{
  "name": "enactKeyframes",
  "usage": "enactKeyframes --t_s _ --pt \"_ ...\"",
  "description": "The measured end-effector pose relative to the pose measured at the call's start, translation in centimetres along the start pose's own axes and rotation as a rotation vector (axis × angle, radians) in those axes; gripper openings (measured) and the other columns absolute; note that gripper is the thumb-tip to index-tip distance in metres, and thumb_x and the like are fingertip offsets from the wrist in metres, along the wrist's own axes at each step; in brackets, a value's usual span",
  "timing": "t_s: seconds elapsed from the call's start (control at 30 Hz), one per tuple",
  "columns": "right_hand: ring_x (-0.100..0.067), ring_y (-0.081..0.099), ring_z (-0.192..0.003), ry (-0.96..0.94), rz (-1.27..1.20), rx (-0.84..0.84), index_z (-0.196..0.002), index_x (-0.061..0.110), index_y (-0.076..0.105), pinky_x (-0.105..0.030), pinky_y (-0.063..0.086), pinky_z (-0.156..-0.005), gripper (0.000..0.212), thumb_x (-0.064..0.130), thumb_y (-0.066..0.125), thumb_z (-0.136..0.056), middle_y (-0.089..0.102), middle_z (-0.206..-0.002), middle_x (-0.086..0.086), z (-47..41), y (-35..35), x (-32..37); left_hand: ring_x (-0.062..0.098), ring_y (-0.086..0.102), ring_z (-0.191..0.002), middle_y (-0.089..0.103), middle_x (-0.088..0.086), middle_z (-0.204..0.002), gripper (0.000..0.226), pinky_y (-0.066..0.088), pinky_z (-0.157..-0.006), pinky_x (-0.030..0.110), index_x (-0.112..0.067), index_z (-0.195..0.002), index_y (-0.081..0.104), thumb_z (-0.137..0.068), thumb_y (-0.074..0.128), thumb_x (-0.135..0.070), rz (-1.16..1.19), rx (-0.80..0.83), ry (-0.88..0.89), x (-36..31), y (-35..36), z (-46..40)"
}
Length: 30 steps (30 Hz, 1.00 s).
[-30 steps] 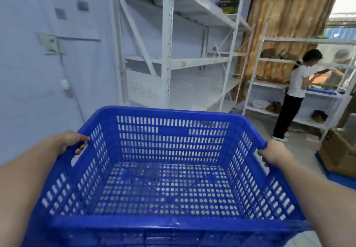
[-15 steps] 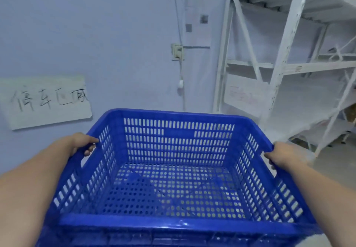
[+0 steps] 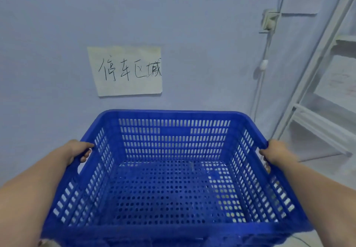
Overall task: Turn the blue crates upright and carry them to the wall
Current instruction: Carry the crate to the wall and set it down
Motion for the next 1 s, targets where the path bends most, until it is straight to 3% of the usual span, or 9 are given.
enactKeyframes --t_s 0.1,0.27,0.47,0.6,0.77,0.83,0.9,1.0 --pt "-0.024 0.067 -0.053 -0.046 0.032 0.037 -0.076 0.009 0.051 -0.035 0.057 -0.063 0.011 0.013 0.057 -0.084 0.069 -0.066 -0.013 -2.0 2.4 1.6 0.013 0.028 -0.019 0.039 0.006 -0.043 0.037 0.027 -0.029 0.012 -0.003 -0.059 0.043 -0.095 0.051 -0.007 0.003 -0.065 -0.046 2.6 -0.6 -1.6" --pt "-0.025 0.068 -0.056 -0.099 0.057 0.082 -0.084 0.008 0.054 -0.037 0.058 -0.068 0.008 0.016 0.054 -0.083 0.068 -0.07 -0.012 -5.6 5.7 3.4 0.018 0.032 -0.033 0.042 0.01 -0.048 0.036 0.029 -0.047 0.026 -0.004 -0.057 0.045 -0.092 0.055 -0.007 0.009 -0.174 -0.077 5.8 -0.2 -4.0" --pt "-0.03 0.068 -0.071 -0.125 0.076 0.131 -0.094 0.006 0.053 -0.041 0.056 -0.076 0.015 0.019 0.052 -0.086 0.068 -0.085 -0.016 -8.8 9.2 5.3 0.019 0.033 -0.034 0.042 0.011 -0.053 0.035 0.029 -0.047 0.026 -0.004 -0.059 0.045 -0.092 0.056 -0.009 0.046 -0.259 -0.1 8.2 0.6 -7.2" --pt "-0.029 0.068 -0.068 -0.115 0.062 0.169 -0.094 0.006 0.053 -0.04 0.057 -0.076 0.013 0.015 0.05 -0.085 0.068 -0.085 -0.015 -10.0 11.1 6.7 0.023 0.034 -0.047 0.044 0.012 -0.057 0.033 0.031 -0.051 0.029 -0.004 -0.061 0.047 -0.092 0.057 -0.009 0.061 -0.282 -0.123 9.3 0.4 -9.6" --pt "-0.031 0.068 -0.072 -0.084 0.058 0.227 -0.097 0.005 0.051 -0.042 0.057 -0.077 0.014 0.011 0.048 -0.085 0.066 -0.089 -0.017 -11.0 13.4 8.4 0.022 0.036 -0.045 0.045 0.013 -0.056 0.032 0.034 -0.046 0.028 0.0 -0.063 0.048 -0.092 0.056 -0.008 0.037 -0.268 -0.163 10.2 -0.1 -12.4" --pt "-0.032 0.068 -0.074 -0.057 0.063 0.248 -0.1 0.004 0.051 -0.044 0.057 -0.078 0.017 0.01 0.048 -0.085 0.065 -0.093 -0.018 -11.1 14.5 8.4 0.024 0.04 -0.047 0.048 0.015 -0.059 0.022 0.037 -0.047 0.03 0.005 -0.076 0.05 -0.093 0.055 -0.007 0.033 -0.245 -0.186 11.0 0.2 -13.1" --pt "-0.033 0.067 -0.08 -0.031 0.076 0.268 -0.104 0.002 0.05 -0.045 0.056 -0.08 0.021 0.009 0.049 -0.085 0.064 -0.097 -0.02 -11.0 15.9 8.0 0.028 0.046 -0.056 0.053 0.021 -0.07 0.016 0.044 -0.056 0.04 0.01 -0.094 0.049 -0.094 0.053 -0.005 0.04 -0.216 -0.196 11.7 0.7 -14.0" --pt "-0.036 0.064 -0.087 -0.01 0.067 0.253 -0.11 0.0 0.048 -0.044 0.054 -0.081 0.027 0.006 0.048 -0.084 0.062 -0.103 -0.023 -10.7 17.3 7.7 0.034 0.054 -0.071 0.058 0.028 -0.086 0.016 0.048 -0.068 0.047 0.01 -0.102 0.048 -0.095 0.051 -0.004 0.0 -0.217 -0.154 12.3 1.4 -15.2"
Point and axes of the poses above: each hand's wrist, its own z-axis away from the middle knuckle, its own y-axis out of the palm, x = y × z, the point moved 1 cm from there along -z, towards the middle knuckle
